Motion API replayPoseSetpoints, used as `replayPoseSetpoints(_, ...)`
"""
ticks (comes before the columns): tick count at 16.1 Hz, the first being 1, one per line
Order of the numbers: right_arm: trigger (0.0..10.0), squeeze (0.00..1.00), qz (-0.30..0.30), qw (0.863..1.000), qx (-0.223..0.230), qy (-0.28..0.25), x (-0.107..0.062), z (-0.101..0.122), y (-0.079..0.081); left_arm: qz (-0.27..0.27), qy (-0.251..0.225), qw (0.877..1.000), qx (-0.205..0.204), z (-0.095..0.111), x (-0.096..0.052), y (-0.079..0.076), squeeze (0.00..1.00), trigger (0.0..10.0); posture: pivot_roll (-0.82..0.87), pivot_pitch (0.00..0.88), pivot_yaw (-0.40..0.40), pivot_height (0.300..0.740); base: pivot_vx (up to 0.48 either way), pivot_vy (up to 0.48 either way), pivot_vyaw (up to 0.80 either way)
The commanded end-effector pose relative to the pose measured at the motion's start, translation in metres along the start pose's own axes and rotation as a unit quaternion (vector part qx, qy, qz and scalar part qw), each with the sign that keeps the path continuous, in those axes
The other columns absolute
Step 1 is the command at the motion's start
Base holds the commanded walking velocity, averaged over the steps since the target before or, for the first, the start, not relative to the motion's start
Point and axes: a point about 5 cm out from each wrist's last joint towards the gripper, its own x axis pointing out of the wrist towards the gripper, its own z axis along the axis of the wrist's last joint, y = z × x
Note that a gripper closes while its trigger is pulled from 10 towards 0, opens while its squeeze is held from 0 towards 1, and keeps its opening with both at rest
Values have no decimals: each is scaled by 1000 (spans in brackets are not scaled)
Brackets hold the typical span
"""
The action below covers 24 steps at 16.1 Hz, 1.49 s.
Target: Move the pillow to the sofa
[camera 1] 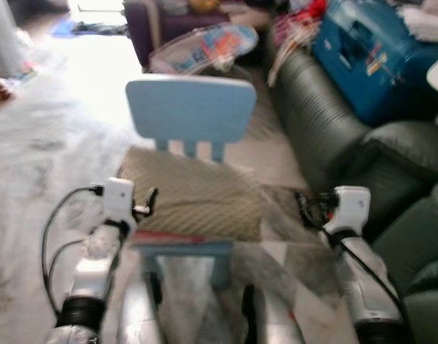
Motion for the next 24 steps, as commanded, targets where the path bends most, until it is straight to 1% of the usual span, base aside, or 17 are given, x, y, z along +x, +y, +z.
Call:
replayPoseSetpoints(1,10000,0,10,1000,1,6,0,-1,3,10,13,1000,-5,-6,-2,3,0,10000,-36,0,-62,545,0,0,0)
replayPoseSetpoints(3,10000,0,18,1000,3,5,1,0,4,12,12,1000,-6,-6,-3,5,0,10000,-32,0,-65,545,0,0,0)
replayPoseSetpoints(5,10000,0,28,1000,-1,3,0,0,6,14,14,1000,-5,-6,-3,5,0,10000,-32,0,-65,545,0,0,669)
replayPoseSetpoints(8,10000,0,26,1000,1,4,0,0,6,17,19,1000,-3,-7,-3,5,0,10000,-33,0,-65,545,0,0,617)
replayPoseSetpoints(11,10000,0,27,1000,2,5,-1,0,6,22,18,1000,-1,-7,-4,5,0,10000,-30,0,-69,545,0,0,0)
replayPoseSetpoints(15,10000,0,35,999,0,5,1,2,10,25,21,999,4,-8,-5,8,0,10000,-22,0,-75,545,0,0,603)
replayPoseSetpoints(16,10000,0,38,999,6,-2,4,8,13,18,20,1000,11,-5,-2,12,0,10000,-24,0,-70,545,0,0,0)
replayPoseSetpoints(19,10000,0,40,999,11,-11,7,13,15,18,19,999,21,-2,2,15,0,10000,-16,0,-67,545,0,0,0)
replayPoseSetpoints(21,10000,0,52,999,5,-13,7,13,19,17,10,999,30,2,2,16,0,10000,3,0,-80,545,0,0,756)
replayPoseSetpoints(22,10000,0,55,998,8,-11,8,12,22,19,10,999,30,1,0,18,0,10000,8,0,-89,545,0,0,744)
replayPoseSetpoints(24,10000,0,67,998,11,-13,10,14,32,30,18,999,29,-3,-2,24,0,10000,3,0,-78,545,0,0,741)
